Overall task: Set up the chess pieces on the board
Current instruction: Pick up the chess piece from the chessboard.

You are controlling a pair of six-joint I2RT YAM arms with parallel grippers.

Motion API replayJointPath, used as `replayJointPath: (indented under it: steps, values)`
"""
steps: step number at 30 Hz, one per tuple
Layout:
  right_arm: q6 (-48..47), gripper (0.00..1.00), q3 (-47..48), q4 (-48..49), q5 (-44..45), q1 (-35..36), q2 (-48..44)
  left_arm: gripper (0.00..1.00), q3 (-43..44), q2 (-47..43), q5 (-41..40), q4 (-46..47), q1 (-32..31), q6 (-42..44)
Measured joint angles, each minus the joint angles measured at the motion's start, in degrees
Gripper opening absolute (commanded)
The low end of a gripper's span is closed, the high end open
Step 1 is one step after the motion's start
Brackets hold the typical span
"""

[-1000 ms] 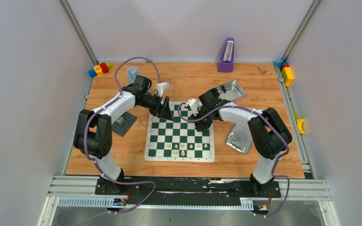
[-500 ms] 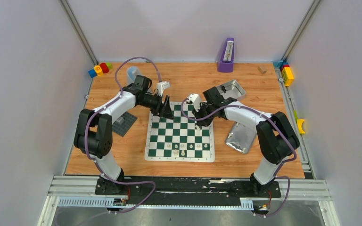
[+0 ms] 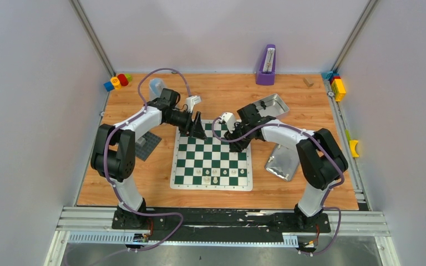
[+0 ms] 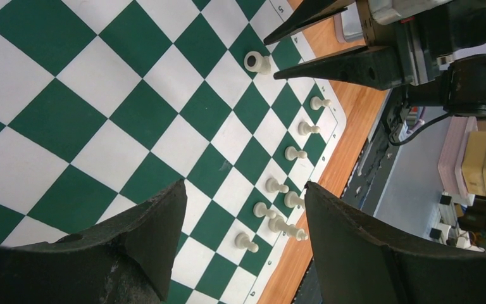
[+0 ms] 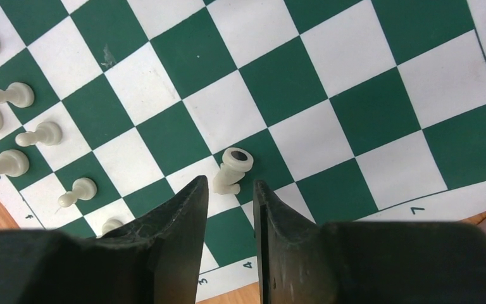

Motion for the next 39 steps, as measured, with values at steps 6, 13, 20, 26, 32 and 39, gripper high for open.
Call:
replayJointPath:
  steps: [6, 13, 20, 26, 32, 39]
  values:
    - [0.3, 0.34, -0.1, 0.4, 1.2, 0.3, 1.7, 0.77, 0.0, 0.0, 0.0, 0.2, 0.0, -0.2]
    - [0.7, 0.31, -0.1, 1.1, 1.9, 0.7, 3.1, 0.77, 0.0, 0.0, 0.0, 0.2, 0.0, -0.3]
    - [1.0, 0.1, -0.1, 1.6, 2.8, 1.1, 3.2, 0.77, 0.0, 0.0, 0.0, 0.3, 0.0, -0.3]
    - [0.3, 0.01, -0.1, 1.5, 2.3, 1.1, 3.1, 0.77, 0.0, 0.0, 0.2, 0.3, 0.0, -0.3]
    - [-1.6, 0.0, -0.1, 1.0, -0.1, 1.1, 0.3, 0.77, -0.2, 0.0, 0.7, 0.4, 0.0, -0.3]
    - [-2.8, 0.0, 0.0, 0.9, -5.3, 1.1, -5.2, 0.72, -0.9, 0.0, 3.4, 1.6, 0.0, -0.8]
